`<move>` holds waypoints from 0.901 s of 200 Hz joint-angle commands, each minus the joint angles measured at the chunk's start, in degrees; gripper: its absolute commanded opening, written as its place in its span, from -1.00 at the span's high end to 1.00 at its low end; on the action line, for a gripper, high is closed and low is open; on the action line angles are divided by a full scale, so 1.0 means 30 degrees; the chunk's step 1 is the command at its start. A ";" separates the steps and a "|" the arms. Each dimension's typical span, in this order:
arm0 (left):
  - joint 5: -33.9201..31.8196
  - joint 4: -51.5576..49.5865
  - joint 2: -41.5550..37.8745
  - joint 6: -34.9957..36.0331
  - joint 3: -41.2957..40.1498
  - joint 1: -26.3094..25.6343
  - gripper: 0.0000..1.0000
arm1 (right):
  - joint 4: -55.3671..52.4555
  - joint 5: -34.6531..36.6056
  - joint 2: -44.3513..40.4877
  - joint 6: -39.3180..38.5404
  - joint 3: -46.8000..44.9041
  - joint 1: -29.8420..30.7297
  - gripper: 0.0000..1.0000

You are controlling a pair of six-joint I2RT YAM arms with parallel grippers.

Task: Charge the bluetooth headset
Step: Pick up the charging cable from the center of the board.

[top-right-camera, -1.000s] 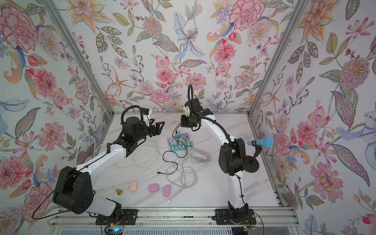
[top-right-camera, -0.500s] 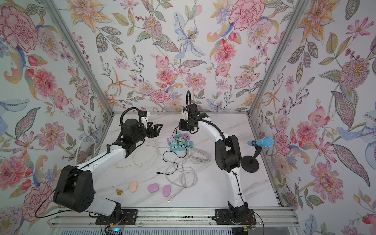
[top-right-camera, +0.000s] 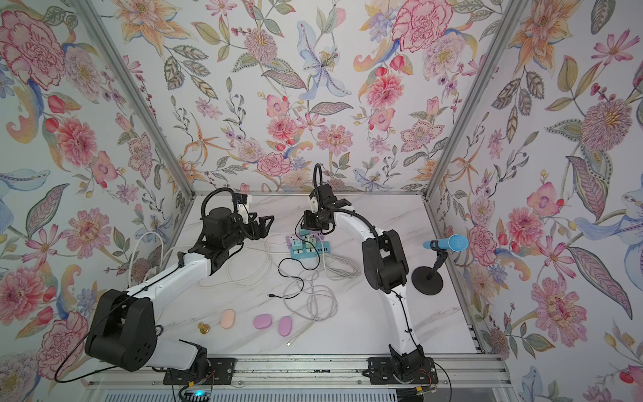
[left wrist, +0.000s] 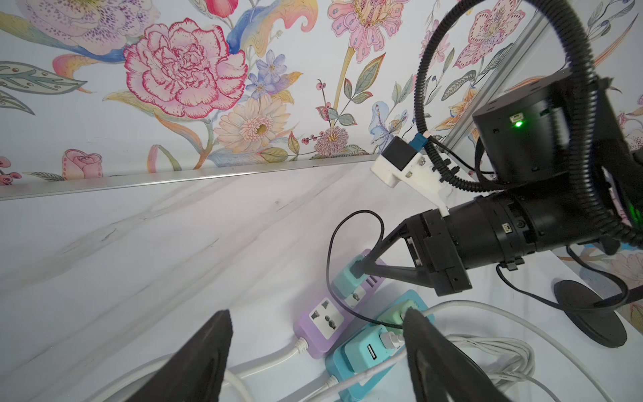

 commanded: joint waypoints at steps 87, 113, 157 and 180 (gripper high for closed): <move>0.0605 0.0097 -0.2093 -0.0402 -0.1235 0.0321 -0.60 | 0.1079 0.0875 -0.3070 0.0266 -0.2328 0.0762 1.00; 0.0718 -0.0004 -0.2814 -0.0410 -0.1641 0.0320 -0.60 | 0.1099 0.1563 -0.5166 0.0265 -0.3108 0.1314 1.00; 0.0187 -0.0446 -0.4927 -0.0332 -0.3262 0.0325 -0.61 | 0.0826 0.4242 -0.9386 -0.0212 -0.6116 0.3438 0.90; -0.0449 -0.2002 -0.5931 0.0080 -0.3440 0.0300 -0.63 | 0.0356 0.5026 -1.0915 -0.0896 -0.7730 0.5298 0.44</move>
